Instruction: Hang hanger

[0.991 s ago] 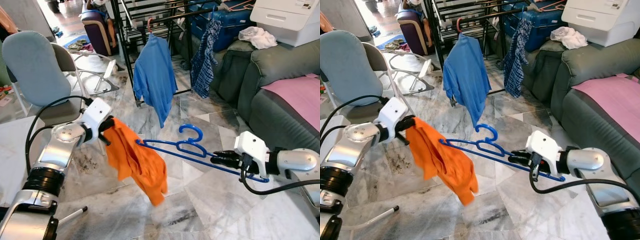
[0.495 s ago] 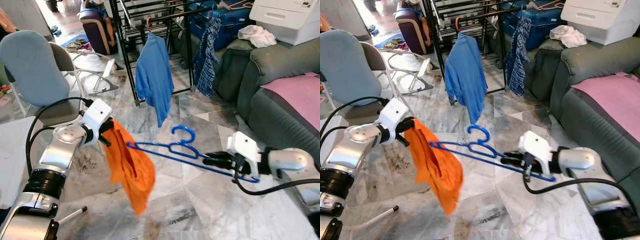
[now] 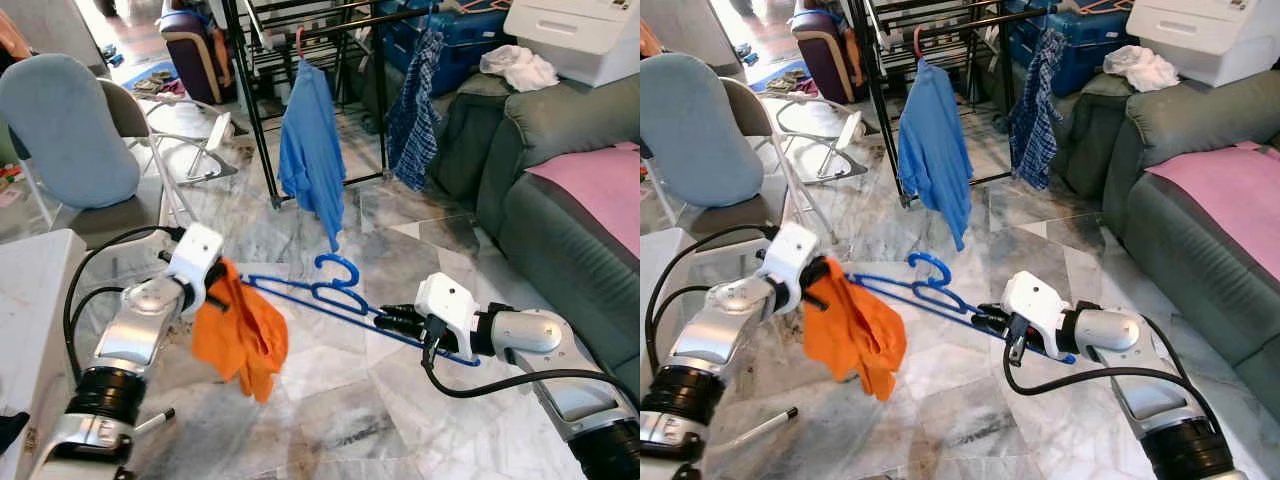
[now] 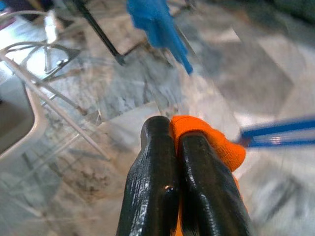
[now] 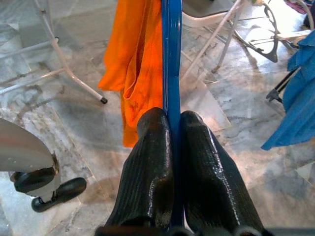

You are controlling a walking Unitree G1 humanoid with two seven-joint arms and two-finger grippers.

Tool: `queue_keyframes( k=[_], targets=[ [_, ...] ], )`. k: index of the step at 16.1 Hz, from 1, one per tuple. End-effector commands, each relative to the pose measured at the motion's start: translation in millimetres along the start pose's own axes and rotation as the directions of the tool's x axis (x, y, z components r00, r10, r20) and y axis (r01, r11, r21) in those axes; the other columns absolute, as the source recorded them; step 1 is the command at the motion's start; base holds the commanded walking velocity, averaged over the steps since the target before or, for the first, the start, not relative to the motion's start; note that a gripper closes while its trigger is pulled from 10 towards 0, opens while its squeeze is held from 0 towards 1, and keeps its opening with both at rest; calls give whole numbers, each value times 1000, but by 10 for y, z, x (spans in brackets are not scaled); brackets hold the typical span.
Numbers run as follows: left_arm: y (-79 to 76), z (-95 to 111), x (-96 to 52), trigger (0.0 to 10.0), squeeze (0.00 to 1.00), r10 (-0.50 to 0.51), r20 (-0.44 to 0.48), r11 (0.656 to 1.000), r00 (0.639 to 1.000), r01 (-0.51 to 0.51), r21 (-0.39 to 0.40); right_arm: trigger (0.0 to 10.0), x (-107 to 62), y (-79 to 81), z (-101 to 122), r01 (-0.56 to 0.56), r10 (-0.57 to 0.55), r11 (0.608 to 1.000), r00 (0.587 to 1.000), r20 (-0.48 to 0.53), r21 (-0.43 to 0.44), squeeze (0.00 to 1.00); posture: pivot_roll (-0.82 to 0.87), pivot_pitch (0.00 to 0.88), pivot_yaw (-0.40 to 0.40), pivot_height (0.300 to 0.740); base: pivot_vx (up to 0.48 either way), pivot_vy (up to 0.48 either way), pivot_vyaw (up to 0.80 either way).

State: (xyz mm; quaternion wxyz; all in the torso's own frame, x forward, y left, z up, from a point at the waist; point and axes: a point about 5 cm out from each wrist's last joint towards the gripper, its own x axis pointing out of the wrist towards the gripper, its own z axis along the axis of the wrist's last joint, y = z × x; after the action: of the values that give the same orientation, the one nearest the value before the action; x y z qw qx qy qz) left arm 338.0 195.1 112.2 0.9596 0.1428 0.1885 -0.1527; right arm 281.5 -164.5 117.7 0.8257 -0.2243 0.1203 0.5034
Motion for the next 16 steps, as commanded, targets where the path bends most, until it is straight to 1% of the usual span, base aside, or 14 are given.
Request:
queue_keyframes(
  k=[1, 2, 3, 5, 7, 11, 12, 13, 14, 15, 16],
  targets=[
    [77, 36, -32, 10000, 0, 74, 18, 995, 997, -72, -69, 10000, 18, 10, 44, -15, 15, 999, 1000, 4, -32, 0, -96, 52, 96, 740, 0, 0, 0],
    [25, 22, -32, 10000, 0, 77, 18, 988, 997, -74, -134, 10000, -4, 19, 44, -27, 27, 999, 1000, -11, -44, 0, -96, 52, 96, 740, 0, 0, 0],
    [-26, 11, -42, 10000, 0, 71, 14, 986, 997, -68, -153, 10000, -36, 12, 33, -31, 30, 998, 999, -27, -50, 0, -96, 52, 96, 740, 0, 0, 0],
    [-28, 12, -40, 10000, 0, 83, 8, 982, 997, -80, -174, 10000, -77, -12, 20, -32, 30, 998, 999, -45, -54, 0, -101, 47, 99, 740, 0, 0, 0],
    [-26, 20, -40, 10000, 0, 86, 3, 977, 996, -84, -196, 10000, -74, -18, 28, -32, 30, 998, 998, -46, -56, 0, -100, 45, 100, 740, 0, 0, 0],
    [46, -3, -57, 10000, 0, 127, -16, 973, 992, -128, -192, 10000, -90, 1, 80, -66, 64, 996, 997, -43, -62, 0, -100, 45, 100, 740, 0, 0, 0],
    [104, -52, -56, 10000, 0, 167, -38, 968, 985, -171, -182, 10000, -120, 8, 87, -92, 89, 994, 995, -48, -60, 0, -94, 43, 98, 740, 0, 0, 0],
    [160, -95, -62, 10000, 0, 208, -59, 959, 976, -216, -184, 10000, -146, -7, 77, -94, 90, 993, 994, -59, -65, 0, -94, 43, 98, 740, 0, 0, 0],
    [185, -110, -66, 10000, 0, 231, -65, 952, 971, -240, -192, 10000, -153, -25, 65, -87, 83, 994, 994, -68, -71, 0, -97, 42, 101, 740, 0, 0, 0],
    [200, -132, -72, 10000, 0, 269, -73, 934, 960, -279, -224, 10000, -138, -68, 55, -52, 46, 995, 996, -73, -88, 0, -97, 42, 101, 740, 0, 0, 0],
    [186, -138, -71, 10000, 0, 271, -73, 927, 960, -281, -247, 10000, -123, -88, 56, -29, 22, 995, 997, -69, -94, 0, -97, 42, 101, 740, 0, 0, 0]
  ],
)
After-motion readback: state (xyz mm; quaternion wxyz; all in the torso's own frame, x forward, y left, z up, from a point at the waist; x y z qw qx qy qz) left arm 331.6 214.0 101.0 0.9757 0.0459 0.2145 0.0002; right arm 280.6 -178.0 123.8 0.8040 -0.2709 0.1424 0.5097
